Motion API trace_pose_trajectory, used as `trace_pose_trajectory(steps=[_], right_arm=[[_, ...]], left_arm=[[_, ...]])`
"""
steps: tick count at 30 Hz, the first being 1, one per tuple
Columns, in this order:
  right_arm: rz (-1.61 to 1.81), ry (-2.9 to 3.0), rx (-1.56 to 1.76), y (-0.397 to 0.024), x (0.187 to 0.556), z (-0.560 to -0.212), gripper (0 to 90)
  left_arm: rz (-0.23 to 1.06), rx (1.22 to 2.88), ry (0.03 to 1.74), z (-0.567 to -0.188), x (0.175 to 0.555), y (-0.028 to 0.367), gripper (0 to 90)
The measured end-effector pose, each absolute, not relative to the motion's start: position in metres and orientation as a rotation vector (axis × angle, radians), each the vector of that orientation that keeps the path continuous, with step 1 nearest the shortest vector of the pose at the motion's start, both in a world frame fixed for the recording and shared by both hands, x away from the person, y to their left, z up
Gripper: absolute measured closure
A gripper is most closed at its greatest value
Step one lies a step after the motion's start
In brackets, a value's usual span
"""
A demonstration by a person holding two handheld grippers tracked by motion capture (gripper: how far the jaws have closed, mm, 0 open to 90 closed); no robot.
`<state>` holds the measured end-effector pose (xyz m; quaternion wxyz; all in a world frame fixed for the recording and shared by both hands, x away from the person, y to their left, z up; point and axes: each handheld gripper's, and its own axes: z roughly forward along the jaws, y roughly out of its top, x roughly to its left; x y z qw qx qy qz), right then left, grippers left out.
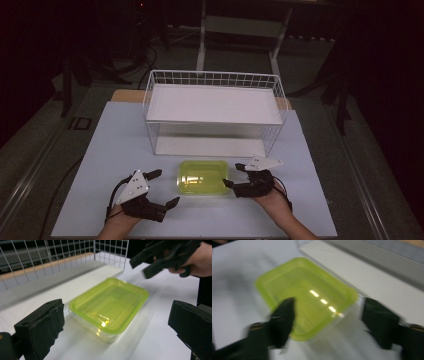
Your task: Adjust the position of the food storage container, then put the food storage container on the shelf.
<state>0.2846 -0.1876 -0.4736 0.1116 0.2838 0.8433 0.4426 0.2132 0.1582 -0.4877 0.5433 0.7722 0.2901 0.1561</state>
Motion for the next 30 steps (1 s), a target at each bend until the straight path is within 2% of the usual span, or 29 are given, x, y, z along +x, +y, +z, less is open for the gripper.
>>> trace_pose_trajectory(steps=[2, 4, 9, 10, 15, 18, 21, 30], right_arm=[[1.327, 2.456, 0.816, -0.185, 0.281, -0.47, 12.5], [1.314, 2.438, 0.81, -0.183, 0.279, -0.468, 13.4], [1.353, 2.427, 0.812, -0.184, 0.279, -0.464, 14.6], [1.391, 2.39, 0.819, -0.187, 0.279, -0.46, 19.9], [1.379, 2.399, 0.864, -0.193, 0.285, -0.454, 19.9], [1.398, 2.419, 0.887, -0.195, 0.288, -0.453, 19.8], [1.353, 2.416, 0.943, -0.194, 0.291, -0.455, 12.3], [1.248, 2.419, 1.067, -0.183, 0.298, -0.47, 11.4]], left_arm=[[0.324, 1.843, 0.679, -0.485, 0.215, 0.157, 1.0], [0.284, 1.847, 0.687, -0.482, 0.217, 0.156, 1.0], [0.276, 1.835, 0.667, -0.472, 0.222, 0.156, 0.9], [0.274, 1.823, 0.672, -0.467, 0.225, 0.156, 0.9], [0.267, 1.828, 0.735, -0.457, 0.239, 0.157, 0.9], [0.224, 1.83, 0.784, -0.459, 0.248, 0.156, 0.9], [0.18, 1.854, 0.821, -0.463, 0.256, 0.152, 1.0], [0.147, 1.854, 0.933, -0.478, 0.282, 0.141, 1.0]])
